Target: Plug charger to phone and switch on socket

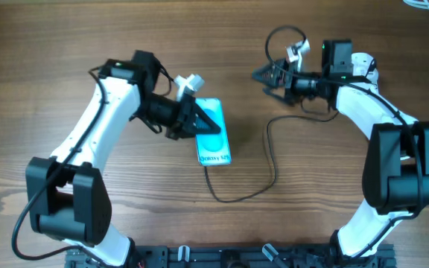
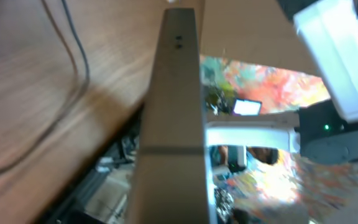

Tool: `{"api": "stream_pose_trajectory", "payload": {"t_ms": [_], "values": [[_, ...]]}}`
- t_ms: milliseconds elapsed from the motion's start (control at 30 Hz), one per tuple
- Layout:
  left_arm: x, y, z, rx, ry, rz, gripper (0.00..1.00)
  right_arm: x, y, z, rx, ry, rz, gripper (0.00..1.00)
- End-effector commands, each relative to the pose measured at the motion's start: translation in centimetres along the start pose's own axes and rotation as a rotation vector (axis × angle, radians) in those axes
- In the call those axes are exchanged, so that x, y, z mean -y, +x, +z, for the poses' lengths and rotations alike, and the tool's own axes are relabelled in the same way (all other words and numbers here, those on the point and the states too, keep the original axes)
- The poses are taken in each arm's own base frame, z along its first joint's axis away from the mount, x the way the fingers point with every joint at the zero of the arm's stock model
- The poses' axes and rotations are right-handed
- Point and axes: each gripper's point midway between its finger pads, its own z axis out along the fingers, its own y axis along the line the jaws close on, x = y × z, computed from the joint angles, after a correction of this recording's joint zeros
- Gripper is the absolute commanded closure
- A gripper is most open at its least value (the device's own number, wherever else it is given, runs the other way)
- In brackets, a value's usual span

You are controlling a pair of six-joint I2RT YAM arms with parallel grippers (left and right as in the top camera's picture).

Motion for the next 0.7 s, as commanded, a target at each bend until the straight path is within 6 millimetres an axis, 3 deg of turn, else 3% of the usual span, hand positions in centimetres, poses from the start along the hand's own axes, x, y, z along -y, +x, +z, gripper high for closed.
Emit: {"api": "stream_pose_trajectory", "payload": {"t_ms": [0, 67, 233, 667], "values": [[2.1, 1.1, 0.7, -0.033, 0.077, -0.030, 0.96, 8.1, -0.8, -1.2, 0.103, 0.435, 0.009, 0.00], [2.4, 1.6, 1.0, -0.054, 0.087, -0.114, 0.96, 9.4, -0.2, -1.8, 0.094, 0.511, 0.036, 0.00], [2.6, 2.4, 1.8, -0.101, 0.064, -0.402, 0.96, 9.5, -0.2, -1.9, 0.100, 0.511, 0.067, 0.00], [3.2, 2.9, 2.4, -0.137, 0.060, -0.715, 0.96, 9.3, -0.6, -1.8, 0.120, 0.504, 0.077, 0.00]]}}
